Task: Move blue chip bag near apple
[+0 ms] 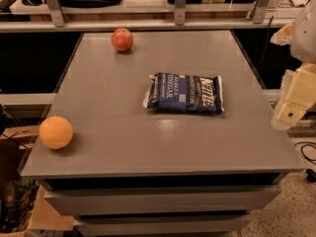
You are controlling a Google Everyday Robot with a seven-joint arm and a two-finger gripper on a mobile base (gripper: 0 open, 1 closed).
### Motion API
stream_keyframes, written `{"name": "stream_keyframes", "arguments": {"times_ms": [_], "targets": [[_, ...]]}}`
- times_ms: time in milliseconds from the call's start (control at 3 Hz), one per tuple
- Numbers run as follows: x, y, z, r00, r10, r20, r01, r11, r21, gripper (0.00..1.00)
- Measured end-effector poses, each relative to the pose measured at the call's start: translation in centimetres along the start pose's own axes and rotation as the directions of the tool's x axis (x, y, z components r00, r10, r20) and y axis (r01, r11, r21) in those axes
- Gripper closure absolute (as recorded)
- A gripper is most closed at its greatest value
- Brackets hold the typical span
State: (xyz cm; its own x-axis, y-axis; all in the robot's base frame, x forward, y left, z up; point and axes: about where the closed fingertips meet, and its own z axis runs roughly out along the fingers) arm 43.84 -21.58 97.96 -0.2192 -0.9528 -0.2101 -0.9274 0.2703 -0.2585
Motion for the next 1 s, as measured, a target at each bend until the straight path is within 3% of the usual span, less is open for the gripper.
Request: {"name": "stream_keyframes", "arguments": {"times_ms": [667,1000], "targets": [[-0.4,-0.3,0.0,1.000,-0.002,0.018,0.002,0.9999,0.017,0.00],[-1.6,-1.8,0.9,0.998,-0.035,0.056,0.033,0.9990,0.030,0.00]]}}
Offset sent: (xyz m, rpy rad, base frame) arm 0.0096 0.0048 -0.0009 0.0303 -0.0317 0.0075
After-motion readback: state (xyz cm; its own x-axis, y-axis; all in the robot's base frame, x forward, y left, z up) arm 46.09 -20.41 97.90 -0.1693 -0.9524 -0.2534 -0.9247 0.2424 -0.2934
